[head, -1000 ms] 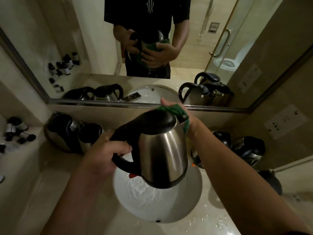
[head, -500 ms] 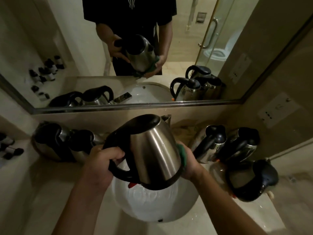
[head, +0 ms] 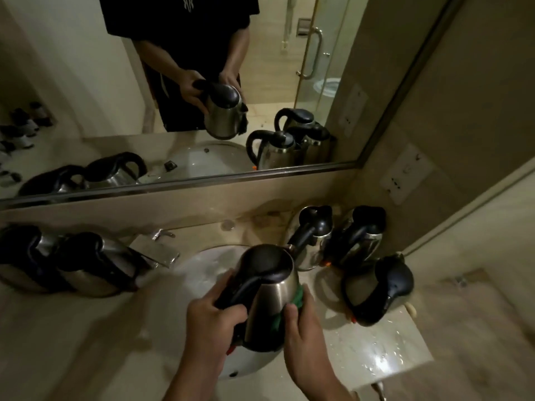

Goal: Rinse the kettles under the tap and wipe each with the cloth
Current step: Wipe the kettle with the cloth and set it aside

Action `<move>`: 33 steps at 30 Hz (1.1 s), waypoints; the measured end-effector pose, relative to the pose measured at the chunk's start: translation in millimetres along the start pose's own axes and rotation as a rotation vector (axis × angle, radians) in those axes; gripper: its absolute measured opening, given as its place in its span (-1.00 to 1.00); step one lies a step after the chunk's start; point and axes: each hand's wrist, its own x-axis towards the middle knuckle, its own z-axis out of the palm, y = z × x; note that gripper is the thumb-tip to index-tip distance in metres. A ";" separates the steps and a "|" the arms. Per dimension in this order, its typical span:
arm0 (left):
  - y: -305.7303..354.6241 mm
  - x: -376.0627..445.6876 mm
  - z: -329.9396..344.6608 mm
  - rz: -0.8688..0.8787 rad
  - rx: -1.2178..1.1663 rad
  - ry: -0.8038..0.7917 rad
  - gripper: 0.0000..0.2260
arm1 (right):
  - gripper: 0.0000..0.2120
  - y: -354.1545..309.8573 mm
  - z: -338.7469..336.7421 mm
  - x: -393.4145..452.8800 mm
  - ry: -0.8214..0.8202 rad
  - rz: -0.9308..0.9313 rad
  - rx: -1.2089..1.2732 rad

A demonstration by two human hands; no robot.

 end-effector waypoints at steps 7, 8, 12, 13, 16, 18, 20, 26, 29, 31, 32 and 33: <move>-38.7 -4.7 77.5 0.041 0.085 0.012 -0.36 | -0.81 53.7 -100.4 4.6 -0.029 0.230 -0.183; -42.8 -2.4 86.8 0.060 0.092 0.003 -0.35 | -0.84 58.8 -111.3 7.8 -0.037 0.251 -0.189; -57.2 10.7 122.4 0.205 0.188 -0.006 -0.32 | -0.88 88.1 -142.4 22.9 -0.098 0.273 -0.330; -61.7 14.3 131.1 0.215 0.192 -0.009 -0.32 | -0.87 98.6 -147.6 25.4 -0.097 0.248 -0.389; -80.7 25.4 150.2 0.226 0.189 0.006 -0.31 | -0.74 124.0 -158.0 30.0 -0.048 0.212 -0.458; -95.8 31.7 155.9 0.230 0.235 0.021 -0.31 | -0.70 136.9 -165.1 31.9 -0.035 0.239 -0.433; -110.8 33.4 158.8 0.227 0.294 0.043 -0.33 | -0.75 150.7 -175.2 35.7 -0.033 0.293 -0.381; -142.1 21.1 174.4 0.249 0.354 0.125 -0.31 | -0.93 167.9 -201.5 50.6 -0.061 0.339 -0.396; -150.8 24.5 182.3 0.204 0.403 0.129 -0.31 | -0.93 167.7 -207.9 56.6 -0.006 0.322 -0.384; -153.8 28.9 188.3 0.182 0.423 0.123 -0.37 | -0.91 170.9 -209.5 59.9 0.020 0.303 -0.395; -155.6 32.5 190.5 0.160 0.439 0.115 -0.43 | -0.91 172.3 -209.2 62.2 0.023 0.296 -0.403; -155.9 35.0 193.0 0.135 0.449 0.104 -0.49 | -0.89 174.1 -208.3 64.4 0.015 0.305 -0.413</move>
